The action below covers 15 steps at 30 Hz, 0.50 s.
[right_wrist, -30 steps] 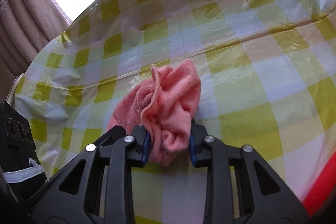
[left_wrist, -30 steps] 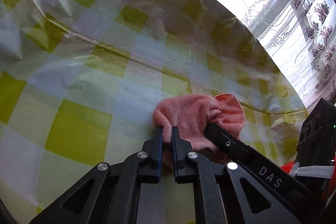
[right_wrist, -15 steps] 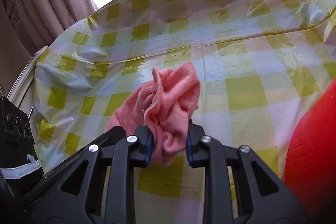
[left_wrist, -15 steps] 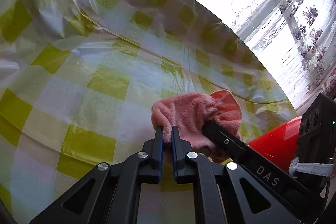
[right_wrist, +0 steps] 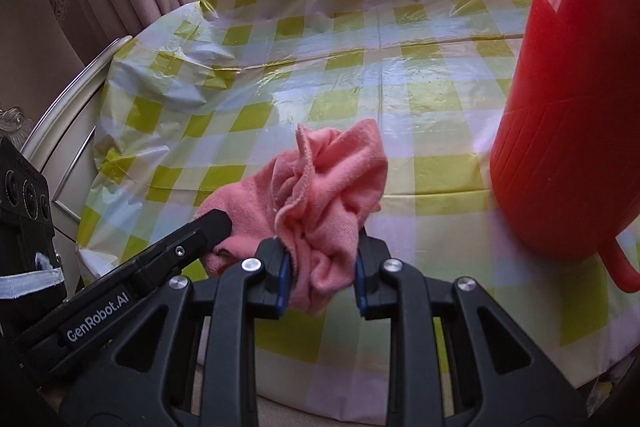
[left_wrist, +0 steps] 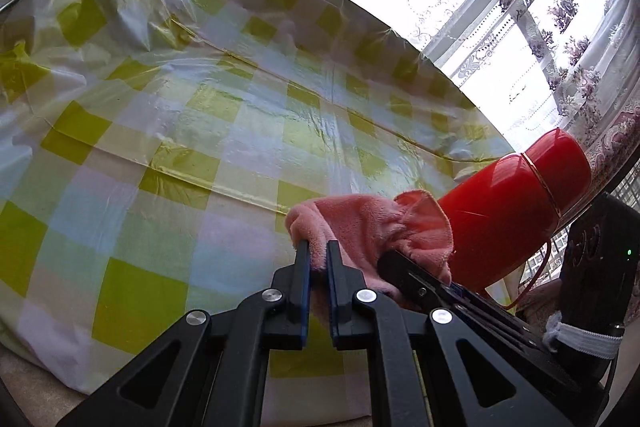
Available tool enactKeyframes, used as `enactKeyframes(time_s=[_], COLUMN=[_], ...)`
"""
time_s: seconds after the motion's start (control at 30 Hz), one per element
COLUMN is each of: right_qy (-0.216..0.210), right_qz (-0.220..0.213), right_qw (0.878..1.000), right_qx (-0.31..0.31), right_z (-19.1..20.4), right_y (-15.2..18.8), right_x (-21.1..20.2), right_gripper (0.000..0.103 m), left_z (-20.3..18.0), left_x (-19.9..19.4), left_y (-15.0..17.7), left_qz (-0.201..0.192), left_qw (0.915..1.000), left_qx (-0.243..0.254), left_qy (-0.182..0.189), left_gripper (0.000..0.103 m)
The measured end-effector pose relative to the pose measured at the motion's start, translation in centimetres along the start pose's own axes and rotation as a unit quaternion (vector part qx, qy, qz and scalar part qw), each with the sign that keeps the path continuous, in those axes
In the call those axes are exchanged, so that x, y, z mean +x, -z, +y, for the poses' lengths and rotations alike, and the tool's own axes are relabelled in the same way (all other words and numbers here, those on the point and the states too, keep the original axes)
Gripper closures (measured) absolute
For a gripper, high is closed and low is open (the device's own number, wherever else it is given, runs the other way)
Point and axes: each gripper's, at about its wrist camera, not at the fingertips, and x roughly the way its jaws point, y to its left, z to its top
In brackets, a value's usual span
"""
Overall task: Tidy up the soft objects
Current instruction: 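Lift the pink towel with both tools and carry it over the box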
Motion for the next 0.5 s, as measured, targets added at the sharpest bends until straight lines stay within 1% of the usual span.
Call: enactKeyframes(time_s=[0.27,0.5], right_qy=[0.003,0.013], right_qz=[-0.002,-0.014], right_qw=[1.0,1.0], right_qx=[0.003,0.014], right_z=[-1.3,-3.1], right_y=[3.2,5.6], right_x=[-4.1,-7.6], right_gripper=[0.075,0.075], left_z=[-3.3,-6.4], left_x=[-2.1,-2.8], left_y=[3.3,5.7], left_qz=[0.007,0.022], left_qw=[0.9996,0.9981], left_qx=[0.027,0.055], left_qy=[0.002,0.016], left_gripper=[0.096,0.096])
